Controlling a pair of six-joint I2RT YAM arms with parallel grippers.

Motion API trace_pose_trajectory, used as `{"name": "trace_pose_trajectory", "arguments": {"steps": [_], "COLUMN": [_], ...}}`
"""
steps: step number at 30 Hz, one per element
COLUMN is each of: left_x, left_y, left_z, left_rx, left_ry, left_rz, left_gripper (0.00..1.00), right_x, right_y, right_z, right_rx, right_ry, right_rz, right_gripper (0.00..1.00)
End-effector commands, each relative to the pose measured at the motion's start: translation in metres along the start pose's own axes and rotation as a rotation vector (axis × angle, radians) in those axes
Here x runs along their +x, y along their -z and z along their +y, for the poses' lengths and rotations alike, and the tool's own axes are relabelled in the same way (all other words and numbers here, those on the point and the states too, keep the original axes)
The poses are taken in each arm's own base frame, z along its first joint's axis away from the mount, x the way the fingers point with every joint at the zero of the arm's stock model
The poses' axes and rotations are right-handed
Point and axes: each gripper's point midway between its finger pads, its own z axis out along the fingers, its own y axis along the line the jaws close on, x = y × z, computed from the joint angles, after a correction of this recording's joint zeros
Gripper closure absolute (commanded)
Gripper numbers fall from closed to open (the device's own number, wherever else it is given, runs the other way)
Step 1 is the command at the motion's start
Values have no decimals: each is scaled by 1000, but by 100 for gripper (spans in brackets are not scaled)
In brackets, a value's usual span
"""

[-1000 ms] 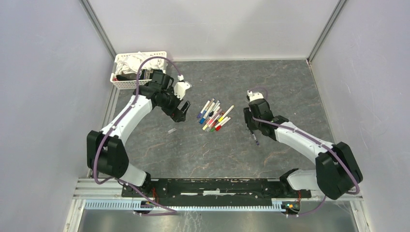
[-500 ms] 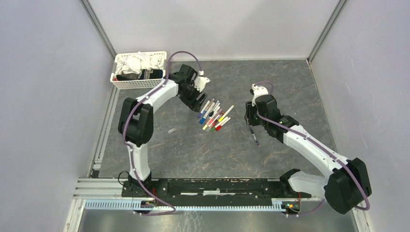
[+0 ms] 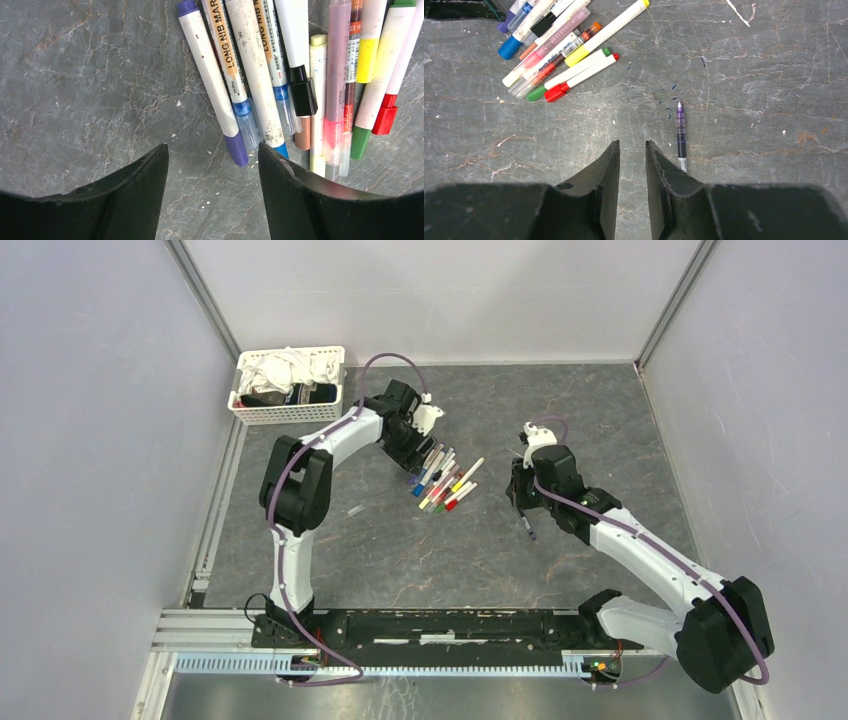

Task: Open the pen caps
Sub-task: Pick up the pen from the center of the board.

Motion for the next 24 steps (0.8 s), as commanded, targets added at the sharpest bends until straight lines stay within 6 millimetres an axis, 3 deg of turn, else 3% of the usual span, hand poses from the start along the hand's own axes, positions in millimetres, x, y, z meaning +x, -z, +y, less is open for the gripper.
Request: {"name": "trace_pose_trajectory", "arguments": {"steps": [1,10,19,24], "left_x": [-7,13,28,31], "left_y": [-7,-21,-27,-23], "left_z": [0,11,5,0], "left_rx": [-9,-65,-56,-44], "left_ry": [18,-8,-5,-21], "left_rz": [-30,11,31,20], "left_gripper": [30,38,45,59], "right_x": [-13,-13,-13,-11], "right_y": [3,12,13,10], "right_z": [7,6,9,15], "right_rx": [-29,-38,-54,-83], "right_ry": [-28,-38,-49,-56], "right_rz": [-57,-77,-79,-75], "right_gripper": [71,76,79,82]}}
